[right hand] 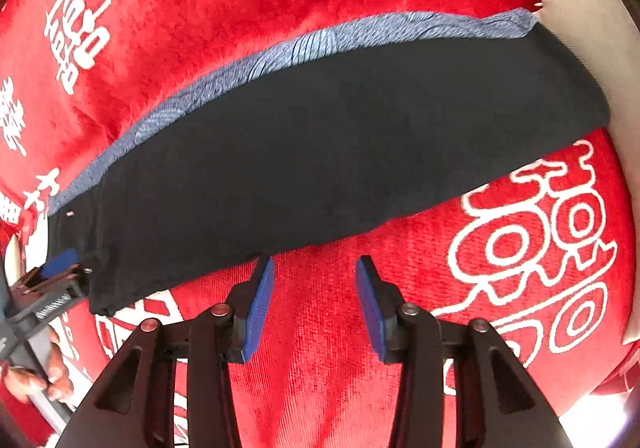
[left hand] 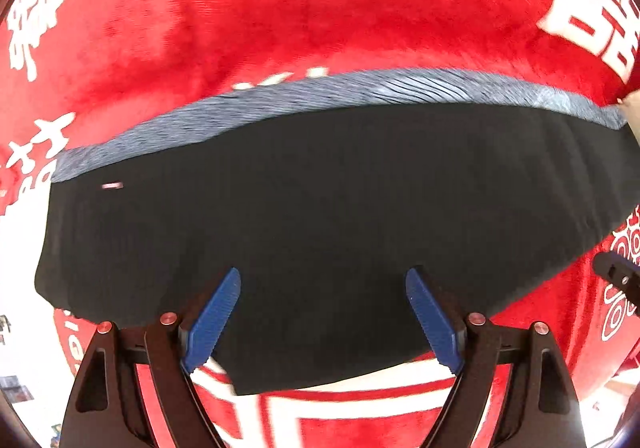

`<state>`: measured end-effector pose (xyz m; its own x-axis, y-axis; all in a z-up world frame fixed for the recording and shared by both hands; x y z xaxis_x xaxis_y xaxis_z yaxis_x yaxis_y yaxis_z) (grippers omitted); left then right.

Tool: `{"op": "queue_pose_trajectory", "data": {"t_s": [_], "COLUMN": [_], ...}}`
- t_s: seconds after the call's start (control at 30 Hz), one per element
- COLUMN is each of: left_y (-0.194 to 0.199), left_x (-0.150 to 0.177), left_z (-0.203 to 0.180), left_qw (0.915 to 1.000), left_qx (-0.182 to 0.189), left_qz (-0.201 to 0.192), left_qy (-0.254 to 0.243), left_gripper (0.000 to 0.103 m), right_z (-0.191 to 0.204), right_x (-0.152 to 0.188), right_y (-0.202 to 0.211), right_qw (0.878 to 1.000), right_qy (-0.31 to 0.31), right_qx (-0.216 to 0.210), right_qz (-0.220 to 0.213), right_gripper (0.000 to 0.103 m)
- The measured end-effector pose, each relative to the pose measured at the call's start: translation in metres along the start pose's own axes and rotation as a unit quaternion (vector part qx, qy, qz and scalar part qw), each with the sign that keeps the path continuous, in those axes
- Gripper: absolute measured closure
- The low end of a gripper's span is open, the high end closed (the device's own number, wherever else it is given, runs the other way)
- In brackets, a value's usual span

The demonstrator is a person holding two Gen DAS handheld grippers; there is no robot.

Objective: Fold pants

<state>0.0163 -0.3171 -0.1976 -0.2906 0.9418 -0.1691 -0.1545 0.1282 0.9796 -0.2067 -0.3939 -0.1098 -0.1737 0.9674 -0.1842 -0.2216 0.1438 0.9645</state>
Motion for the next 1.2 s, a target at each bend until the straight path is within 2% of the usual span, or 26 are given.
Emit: {"op": "queue_pose_trajectory", "data": {"t_s": [0.13, 0.3, 0.37, 0.4, 0.5, 0.87, 1.2], "left_y": [-0.009, -0.012, -0.015, -0.015, -0.016, -0.013, -0.013], "left_x": [-0.005, -0.007, -0.008, -0.008, -0.008, -0.007, -0.008], "left_z": [-0.014, -0.013, -0.012, -0.012, -0.013, -0.017, -0.021], "left_qw": [0.9998, 0.9998, 0.9996, 0.9995, 0.9996, 0.9992, 0.999], "left_qx": [-0.017, -0.015, -0.028, -0.03, -0.028, -0.039, -0.044], "left_qz": [0.005, 0.008, 0.007, 0.008, 0.01, 0.008, 0.01], "left_qy": [-0.009, -0.004, -0.006, -0.006, 0.002, 0.0, -0.001], "left_gripper": [0.017, 0.016, 0.01, 0.01, 0.01, 0.01, 0.01], "right_z": [0.005, 0.009, 0.013, 0.013, 0.01, 0.008, 0.011], "right_x": [-0.012, -0.033, -0.041, -0.043, -0.043, -0.04, -0.038], "right_y": [0.004, 0.003, -0.007, -0.014, -0.027, -0.027, -0.027], "right_qw": [1.0, 0.999, 1.0, 1.0, 0.999, 0.999, 0.998], "right_qy": [0.009, 0.014, 0.017, 0.019, 0.027, 0.048, 0.06], "right_qx": [0.005, 0.005, 0.012, 0.017, 0.019, 0.01, 0.006], "right_qz": [-0.015, -0.03, -0.022, -0.015, -0.009, -0.018, -0.021], "right_gripper": [0.057, 0.057, 0.05, 0.049, 0.05, 0.049, 0.044]}}
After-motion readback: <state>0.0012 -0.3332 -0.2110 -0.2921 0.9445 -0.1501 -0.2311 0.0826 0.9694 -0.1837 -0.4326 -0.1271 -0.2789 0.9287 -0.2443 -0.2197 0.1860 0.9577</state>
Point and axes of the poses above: each gripper's, at about its wrist camera, not at the fingertips, and y roughly against the way its jaws point, z to its left, x to its underside, the point moved 2 cm from there along -y, roughly the way its jaws point, and after that the axes turned 13 degrees about -y, right-handed, at the moved point
